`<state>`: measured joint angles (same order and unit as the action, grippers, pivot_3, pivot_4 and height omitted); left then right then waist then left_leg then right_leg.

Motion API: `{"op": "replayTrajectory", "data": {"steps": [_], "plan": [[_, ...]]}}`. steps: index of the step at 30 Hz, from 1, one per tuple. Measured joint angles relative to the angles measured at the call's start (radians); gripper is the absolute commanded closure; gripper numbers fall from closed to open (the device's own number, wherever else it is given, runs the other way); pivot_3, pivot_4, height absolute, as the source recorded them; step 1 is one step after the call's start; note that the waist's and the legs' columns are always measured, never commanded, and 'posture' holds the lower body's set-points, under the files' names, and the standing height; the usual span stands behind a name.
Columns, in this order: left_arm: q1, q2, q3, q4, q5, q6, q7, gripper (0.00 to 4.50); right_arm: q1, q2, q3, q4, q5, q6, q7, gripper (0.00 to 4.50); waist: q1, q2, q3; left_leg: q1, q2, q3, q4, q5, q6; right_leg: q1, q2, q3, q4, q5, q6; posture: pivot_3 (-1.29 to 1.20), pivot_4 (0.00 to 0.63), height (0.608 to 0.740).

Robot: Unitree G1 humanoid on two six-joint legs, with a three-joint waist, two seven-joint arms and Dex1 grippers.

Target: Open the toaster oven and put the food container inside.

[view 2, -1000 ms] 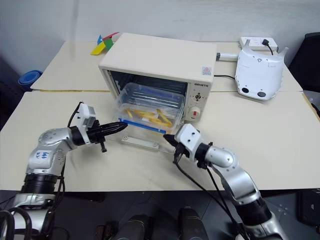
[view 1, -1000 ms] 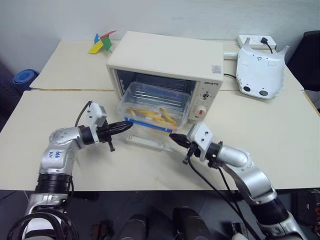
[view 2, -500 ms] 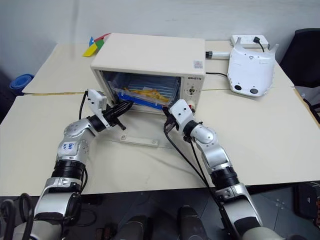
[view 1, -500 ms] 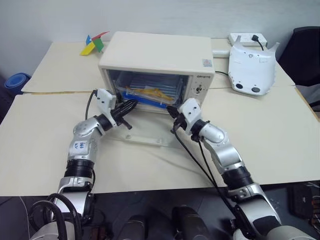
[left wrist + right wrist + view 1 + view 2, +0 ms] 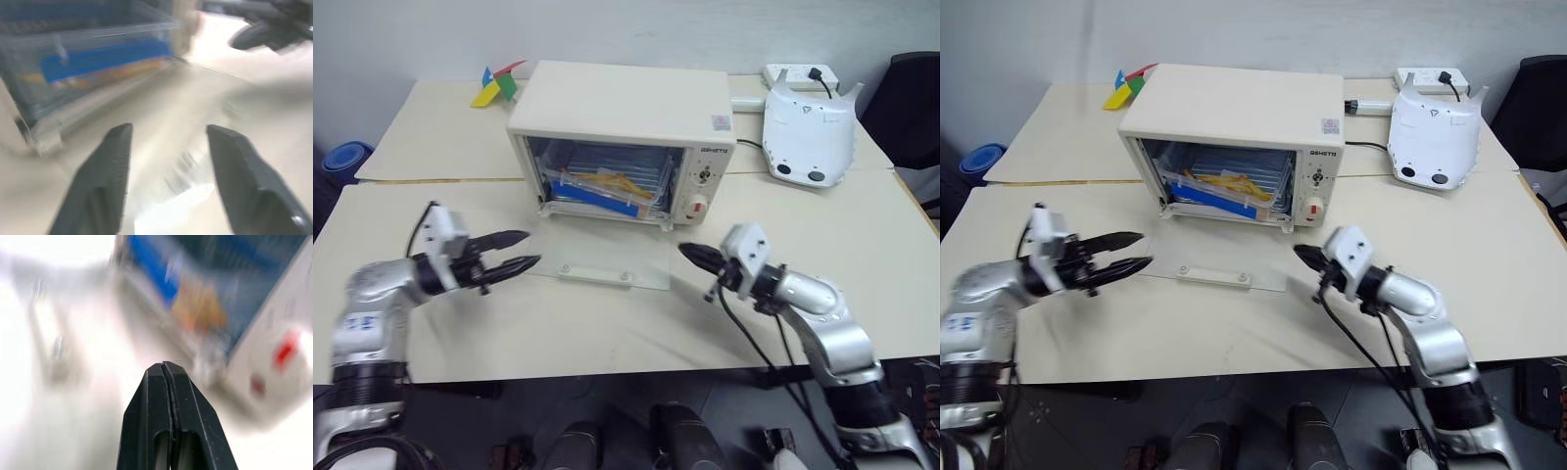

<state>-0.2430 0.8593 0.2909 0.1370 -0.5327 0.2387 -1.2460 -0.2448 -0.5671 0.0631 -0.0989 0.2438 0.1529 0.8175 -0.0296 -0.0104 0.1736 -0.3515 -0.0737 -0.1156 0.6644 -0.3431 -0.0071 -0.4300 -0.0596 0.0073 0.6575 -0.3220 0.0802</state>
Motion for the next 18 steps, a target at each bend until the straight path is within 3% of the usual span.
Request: {"op": "replayTrajectory", "data": {"steps": [3,11,18], "plan": [[0.028,0.053,0.042,0.011,-0.014,0.004,-0.073,0.03,0.014,0.004,0.021,0.122,-0.013,-0.085,0.069,4.50,0.006,0.003,0.002,0.000,-0.001,0.000,0.001,0.000,0.001,0.001,-0.001,0.000,-0.001,0.000,0.000,0.00,0.150,0.740],[0.101,0.024,0.107,0.032,-0.019,-0.051,-0.083,0.03,-0.083,0.179,0.060,0.265,0.012,-0.340,0.180,4.50,-0.005,0.003,0.002,-0.001,0.001,0.000,0.000,0.000,0.000,-0.002,0.000,0.000,0.001,0.000,0.000,0.00,0.150,0.740],[0.171,-0.041,0.187,0.008,-0.028,-0.081,0.015,0.03,-0.185,0.267,-0.047,0.202,0.181,-0.291,0.111,4.50,0.006,0.003,0.002,-0.001,0.000,-0.001,0.001,0.000,0.000,0.000,0.000,-0.001,0.000,0.000,0.000,0.00,0.150,0.740]]}}
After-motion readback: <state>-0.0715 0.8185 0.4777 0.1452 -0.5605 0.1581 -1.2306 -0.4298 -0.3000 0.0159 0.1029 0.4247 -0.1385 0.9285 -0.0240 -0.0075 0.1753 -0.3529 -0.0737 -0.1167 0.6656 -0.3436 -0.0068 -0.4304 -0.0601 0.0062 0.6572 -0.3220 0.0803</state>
